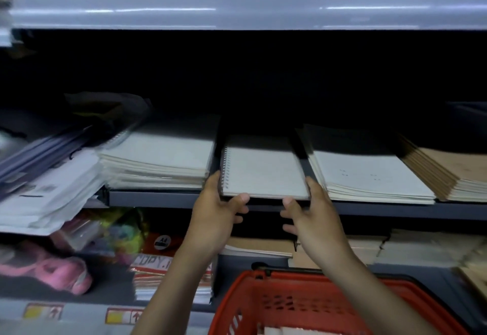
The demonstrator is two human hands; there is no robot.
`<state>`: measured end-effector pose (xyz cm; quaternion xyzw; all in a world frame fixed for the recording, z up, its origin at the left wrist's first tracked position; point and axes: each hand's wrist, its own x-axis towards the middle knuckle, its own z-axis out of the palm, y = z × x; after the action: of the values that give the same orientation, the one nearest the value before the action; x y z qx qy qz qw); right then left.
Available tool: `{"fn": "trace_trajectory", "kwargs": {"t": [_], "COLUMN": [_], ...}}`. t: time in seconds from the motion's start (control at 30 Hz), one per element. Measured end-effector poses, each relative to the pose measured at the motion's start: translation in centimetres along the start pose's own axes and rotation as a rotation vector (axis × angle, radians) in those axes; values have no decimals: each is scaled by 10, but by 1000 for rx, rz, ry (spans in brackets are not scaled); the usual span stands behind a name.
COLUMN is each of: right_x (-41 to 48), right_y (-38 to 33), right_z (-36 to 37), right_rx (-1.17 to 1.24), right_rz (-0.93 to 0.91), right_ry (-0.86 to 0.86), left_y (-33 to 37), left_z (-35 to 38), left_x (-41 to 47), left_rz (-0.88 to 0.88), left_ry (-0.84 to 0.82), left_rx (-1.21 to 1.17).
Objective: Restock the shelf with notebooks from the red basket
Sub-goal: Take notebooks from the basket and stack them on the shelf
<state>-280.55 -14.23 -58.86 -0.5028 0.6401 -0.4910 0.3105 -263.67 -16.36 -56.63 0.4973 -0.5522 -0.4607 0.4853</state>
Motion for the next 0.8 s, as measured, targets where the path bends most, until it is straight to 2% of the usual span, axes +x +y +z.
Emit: {"fn": "trace_trajectory", "kwargs": {"t": [0.07,0.2,0.4,0.57,0.7,0.8], "right_x": [2,7,15,14,13,5], "right_y": [-2,-5,-2,0,1,1], "right_z": [4,12,20,25,25,23], "right_rx": [75,215,124,14,-7,23], "right_rz": [8,54,-2,-48,-37,-16], "right_ry": [36,78,245,312,306,196], "left_y": [-2,-5,-6,-10,-17,-17], "left_z": [5,11,17,20,20,23], "left_x": [3,4,13,20,25,17], "left_rz": [28,135,113,159,160,157], "left_ry": [97,245,339,388,370,379], "left_rx": [46,281,342,413,442,463]}}
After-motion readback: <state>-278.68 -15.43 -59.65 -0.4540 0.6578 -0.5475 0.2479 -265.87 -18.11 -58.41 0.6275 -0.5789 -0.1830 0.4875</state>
